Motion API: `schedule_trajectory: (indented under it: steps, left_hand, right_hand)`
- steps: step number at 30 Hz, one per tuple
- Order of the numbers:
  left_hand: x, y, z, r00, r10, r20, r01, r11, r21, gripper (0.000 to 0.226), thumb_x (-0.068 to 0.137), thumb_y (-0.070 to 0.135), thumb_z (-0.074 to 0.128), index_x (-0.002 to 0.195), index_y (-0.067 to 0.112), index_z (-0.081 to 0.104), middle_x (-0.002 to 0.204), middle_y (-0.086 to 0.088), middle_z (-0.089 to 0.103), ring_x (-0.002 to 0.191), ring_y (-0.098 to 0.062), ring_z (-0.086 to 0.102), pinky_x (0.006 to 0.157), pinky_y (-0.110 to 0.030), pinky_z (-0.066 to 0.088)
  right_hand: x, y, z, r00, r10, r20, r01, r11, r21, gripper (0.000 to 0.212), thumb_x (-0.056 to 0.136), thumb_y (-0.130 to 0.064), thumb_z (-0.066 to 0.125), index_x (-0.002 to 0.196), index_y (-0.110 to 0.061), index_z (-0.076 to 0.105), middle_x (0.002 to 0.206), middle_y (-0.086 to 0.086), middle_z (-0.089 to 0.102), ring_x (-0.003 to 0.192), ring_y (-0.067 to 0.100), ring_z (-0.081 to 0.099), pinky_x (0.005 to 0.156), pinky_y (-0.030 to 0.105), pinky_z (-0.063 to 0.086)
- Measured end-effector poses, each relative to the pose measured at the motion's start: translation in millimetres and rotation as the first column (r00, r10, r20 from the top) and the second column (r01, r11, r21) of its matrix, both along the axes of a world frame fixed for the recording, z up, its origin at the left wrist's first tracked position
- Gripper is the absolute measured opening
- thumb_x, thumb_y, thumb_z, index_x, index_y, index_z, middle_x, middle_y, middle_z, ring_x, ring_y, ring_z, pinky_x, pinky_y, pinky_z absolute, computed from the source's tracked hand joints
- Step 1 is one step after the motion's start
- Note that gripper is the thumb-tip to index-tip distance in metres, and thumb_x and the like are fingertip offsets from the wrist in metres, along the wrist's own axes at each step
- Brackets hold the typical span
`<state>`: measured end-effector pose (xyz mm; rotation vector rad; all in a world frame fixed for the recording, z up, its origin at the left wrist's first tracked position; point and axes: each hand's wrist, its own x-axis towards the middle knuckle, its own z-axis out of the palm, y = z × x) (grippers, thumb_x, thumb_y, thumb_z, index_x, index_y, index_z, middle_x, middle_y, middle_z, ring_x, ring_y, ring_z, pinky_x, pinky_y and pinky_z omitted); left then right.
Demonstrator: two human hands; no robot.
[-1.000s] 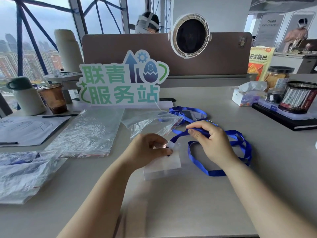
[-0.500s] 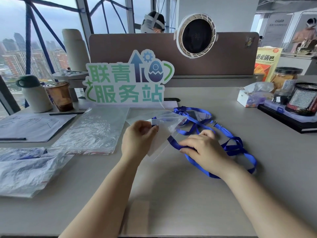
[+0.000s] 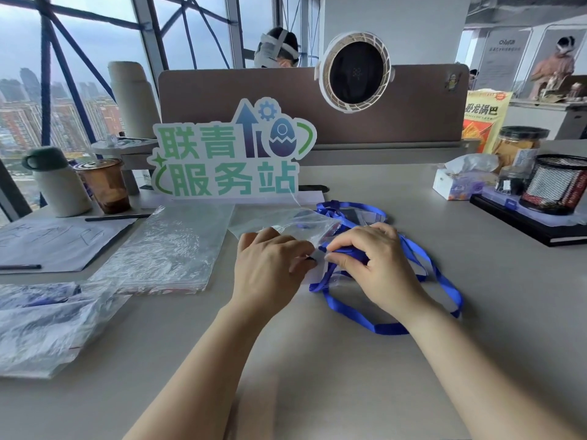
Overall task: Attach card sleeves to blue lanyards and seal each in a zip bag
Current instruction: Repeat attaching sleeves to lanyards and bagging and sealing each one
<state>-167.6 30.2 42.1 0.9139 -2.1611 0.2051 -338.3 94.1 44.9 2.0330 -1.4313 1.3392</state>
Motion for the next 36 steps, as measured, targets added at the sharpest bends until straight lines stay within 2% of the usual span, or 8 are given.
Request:
schedule_trajectory:
  steps: [5, 9, 14, 19, 22, 26, 31, 36]
  left_hand:
    - [-1, 1, 0, 1.0, -0.014, 0.027, 0.016, 0.998, -0.06, 0.008, 0.076, 0.041, 0.062, 0.078, 0.036, 0.068, 0.069, 0.017, 0.066, 0.073, -0.017, 0.053, 0.071, -0.027, 0.02]
    - [-1, 0, 0, 0.998, -0.057, 0.009, 0.058, 0.996, -0.06, 0.009, 0.076, 0.041, 0.062, 0.081, 0.037, 0.069, 0.071, 0.018, 0.066, 0.077, -0.014, 0.048, 0.074, -0.027, 0.021]
    - [3, -1, -1, 0.983, -0.185, -0.013, 0.185, 0.982, -0.033, 0.017, 0.081, 0.047, 0.056, 0.088, 0.038, 0.068, 0.078, 0.021, 0.066, 0.085, -0.009, 0.041, 0.077, -0.026, 0.018]
    - [7, -5, -1, 0.937, -0.217, -0.274, 0.264, 0.953, 0.148, 0.019, 0.078, 0.051, 0.061, 0.091, 0.037, 0.065, 0.077, 0.033, 0.061, 0.09, -0.004, 0.045, 0.088, -0.023, 0.021]
    - [8, -6, -1, 0.884, -0.195, -0.425, 0.355, 0.872, 0.337, 0.027, 0.078, 0.037, 0.072, 0.101, 0.042, 0.059, 0.091, 0.045, 0.054, 0.098, -0.003, 0.047, 0.097, -0.036, 0.033]
    - [5, -2, 1, 0.782, -0.175, -0.599, 0.522, 0.708, 0.475, 0.012, 0.08, 0.023, 0.074, 0.082, 0.035, 0.07, 0.08, 0.025, 0.061, 0.09, -0.011, 0.05, 0.082, -0.029, 0.042]
    - [5, -8, 4, 0.596, 0.077, -0.799, 0.555, 0.681, 0.479, 0.003, 0.081, 0.02, 0.073, 0.082, 0.02, 0.07, 0.086, -0.011, 0.067, 0.079, -0.02, 0.056, 0.071, -0.035, 0.047]
    - [13, -15, 5, 0.592, 0.283, -0.754, 0.327, 0.771, 0.546, 0.012, 0.081, 0.02, 0.072, 0.076, 0.027, 0.064, 0.074, 0.01, 0.064, 0.072, -0.011, 0.059, 0.068, -0.033, 0.05]
  right_hand:
    - [3, 0, 3, 0.998, 0.058, 0.021, -0.058, 0.998, -0.017, 0.016, 0.08, -0.033, 0.064, 0.084, -0.018, 0.07, 0.085, -0.026, 0.057, 0.089, -0.021, 0.044, 0.091, 0.015, 0.03]
    - [5, -1, 8, 0.997, 0.075, 0.02, -0.075, 0.997, -0.016, 0.011, 0.079, -0.028, 0.069, 0.083, -0.018, 0.07, 0.082, -0.016, 0.066, 0.086, -0.004, 0.052, 0.091, 0.018, 0.035]
    - [-5, -1, 10, 0.94, 0.122, 0.319, -0.151, 0.986, 0.068, 0.013, 0.078, -0.017, 0.073, 0.08, -0.029, 0.066, 0.083, -0.02, 0.066, 0.083, 0.0, 0.06, 0.079, 0.015, 0.044]
    - [-17, -2, 5, 0.862, 0.113, 0.494, -0.209, 0.967, 0.144, 0.015, 0.083, -0.006, 0.067, 0.086, -0.021, 0.07, 0.081, -0.024, 0.069, 0.079, -0.004, 0.063, 0.071, 0.005, 0.043]
    - [-18, -4, 3, 0.83, 0.099, 0.549, -0.244, 0.95, 0.198, 0.012, 0.084, -0.016, 0.065, 0.088, -0.026, 0.07, 0.082, -0.025, 0.069, 0.078, -0.005, 0.063, 0.07, 0.006, 0.043]
    - [-13, -5, 1, 0.807, 0.053, 0.588, -0.256, 0.929, 0.267, 0.012, 0.076, -0.04, 0.062, 0.083, -0.034, 0.07, 0.079, -0.019, 0.07, 0.077, 0.0, 0.063, 0.069, 0.02, 0.05]
    - [-10, -4, -9, 0.866, 0.053, 0.497, -0.262, 0.895, 0.361, 0.023, 0.09, -0.011, 0.059, 0.094, -0.031, 0.07, 0.075, -0.01, 0.067, 0.072, -0.006, 0.059, 0.07, 0.006, 0.042]
    - [-11, -4, -18, 0.995, 0.009, 0.104, -0.05, 0.915, 0.401, 0.01, 0.087, -0.013, 0.064, 0.091, -0.013, 0.073, 0.07, 0.0, 0.063, 0.069, 0.016, 0.054, 0.071, 0.029, 0.045]
